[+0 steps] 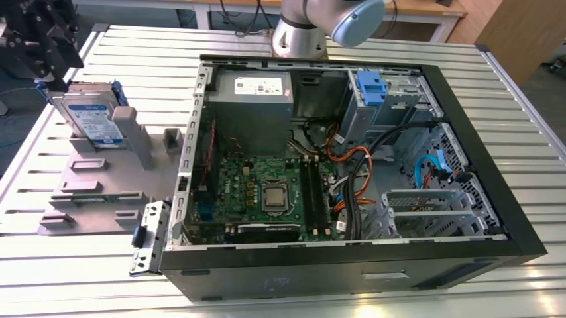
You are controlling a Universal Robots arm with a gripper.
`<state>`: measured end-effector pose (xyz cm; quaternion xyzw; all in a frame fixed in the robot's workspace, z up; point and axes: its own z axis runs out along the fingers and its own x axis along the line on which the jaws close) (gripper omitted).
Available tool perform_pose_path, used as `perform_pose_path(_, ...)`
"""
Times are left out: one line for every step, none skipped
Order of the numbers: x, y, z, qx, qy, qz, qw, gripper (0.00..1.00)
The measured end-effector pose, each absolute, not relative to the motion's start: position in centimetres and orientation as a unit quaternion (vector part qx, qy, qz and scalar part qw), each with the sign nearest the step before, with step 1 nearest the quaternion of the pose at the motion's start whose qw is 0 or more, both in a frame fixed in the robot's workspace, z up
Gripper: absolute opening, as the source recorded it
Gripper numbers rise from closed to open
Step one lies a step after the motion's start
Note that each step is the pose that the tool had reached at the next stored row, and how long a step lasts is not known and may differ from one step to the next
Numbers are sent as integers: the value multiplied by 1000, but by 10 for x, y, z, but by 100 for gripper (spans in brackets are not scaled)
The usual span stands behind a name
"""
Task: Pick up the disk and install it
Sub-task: 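Pick up the disk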
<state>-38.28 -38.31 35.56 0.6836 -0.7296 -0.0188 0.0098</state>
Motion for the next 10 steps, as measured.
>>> perform_pose_path(-383,-383,355,684,-730,-19,10,59)
perform_pose_path(-383,-383,355,684,-730,-19,10,59)
perform_pose_path(-383,-383,355,684,-730,-19,10,59)
perform_pose_path(-383,-382,355,684,-730,-19,10,59)
perform_pose_path(-383,-382,355,684,-730,-19,9,59)
perform_pose_path(-383,-382,354,684,-730,-19,9,59)
perform_pose_path(-383,-382,354,684,-730,-19,9,59)
perform_pose_path(-383,-382,354,684,-730,-19,9,59)
perform_pose_path(-383,-382,354,684,-730,-19,9,59)
perform_pose_path(-383,-381,354,684,-730,-19,9,59)
